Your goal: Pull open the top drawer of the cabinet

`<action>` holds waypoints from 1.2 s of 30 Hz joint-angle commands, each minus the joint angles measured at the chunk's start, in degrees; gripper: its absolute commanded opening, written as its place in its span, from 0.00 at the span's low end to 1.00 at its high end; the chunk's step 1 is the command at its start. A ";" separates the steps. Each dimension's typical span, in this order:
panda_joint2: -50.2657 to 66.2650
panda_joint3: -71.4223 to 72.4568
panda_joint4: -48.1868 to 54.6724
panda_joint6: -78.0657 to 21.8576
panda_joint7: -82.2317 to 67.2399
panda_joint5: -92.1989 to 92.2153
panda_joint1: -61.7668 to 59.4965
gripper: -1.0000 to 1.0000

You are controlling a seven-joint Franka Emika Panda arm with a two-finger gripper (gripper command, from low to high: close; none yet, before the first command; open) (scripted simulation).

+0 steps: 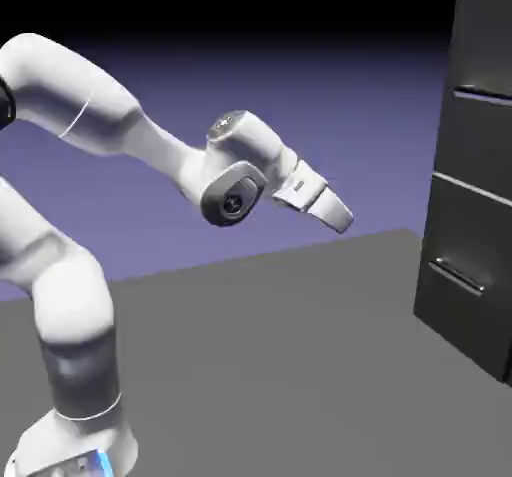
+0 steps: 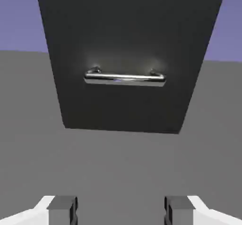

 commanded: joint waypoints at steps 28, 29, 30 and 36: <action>41.73 17.00 49.97 30.54 69.77 8.07 -13.13 0.50; 43.22 17.60 51.75 31.64 72.26 8.36 -13.60 0.50; 44.71 18.21 53.54 32.73 74.76 8.64 -14.07 0.50; 51.27 16.12 63.12 30.94 73.97 10.65 -11.11 0.50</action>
